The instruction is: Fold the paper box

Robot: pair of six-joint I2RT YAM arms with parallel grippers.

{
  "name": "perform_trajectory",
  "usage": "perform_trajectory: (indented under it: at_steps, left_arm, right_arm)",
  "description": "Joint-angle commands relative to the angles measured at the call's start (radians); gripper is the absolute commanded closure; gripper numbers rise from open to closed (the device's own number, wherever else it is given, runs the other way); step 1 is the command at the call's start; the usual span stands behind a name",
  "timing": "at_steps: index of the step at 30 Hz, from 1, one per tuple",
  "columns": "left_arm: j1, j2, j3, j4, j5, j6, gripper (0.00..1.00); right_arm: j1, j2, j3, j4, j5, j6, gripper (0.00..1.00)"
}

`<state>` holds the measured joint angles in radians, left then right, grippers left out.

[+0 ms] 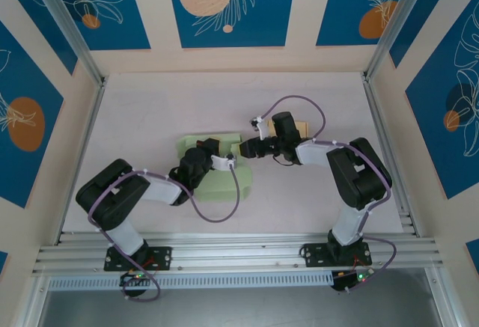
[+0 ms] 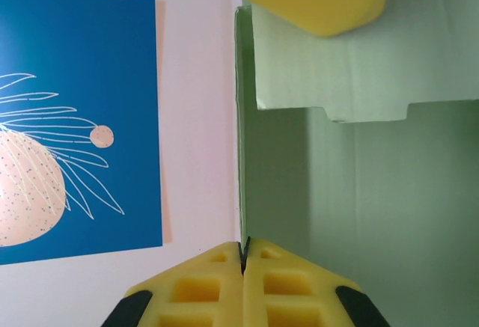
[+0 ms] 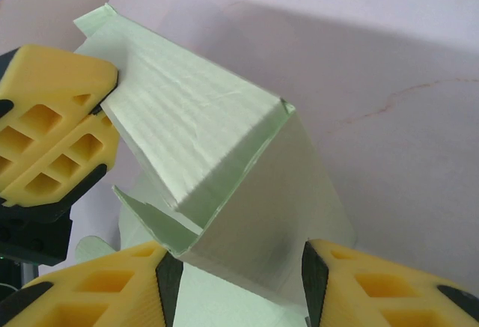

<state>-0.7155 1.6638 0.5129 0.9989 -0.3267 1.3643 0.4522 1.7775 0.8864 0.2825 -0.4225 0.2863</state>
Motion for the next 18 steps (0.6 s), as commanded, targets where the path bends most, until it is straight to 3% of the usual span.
perform_trajectory:
  at_steps: [1,8,18]
  left_arm:
    - [-0.014,-0.020,-0.020,0.017,-0.009,0.014,1.00]
    - [-0.015,-0.021,-0.019,0.002,-0.007,0.001,1.00]
    - [-0.014,-0.023,-0.015,-0.009,0.019,-0.024,1.00]
  right_arm:
    - [0.027,0.010,-0.025,0.043,0.068,-0.051,0.48]
    - [0.077,0.029,-0.023,0.069,0.264,-0.046,0.45]
    - [0.088,0.099,0.023,0.104,0.393,-0.012,0.50]
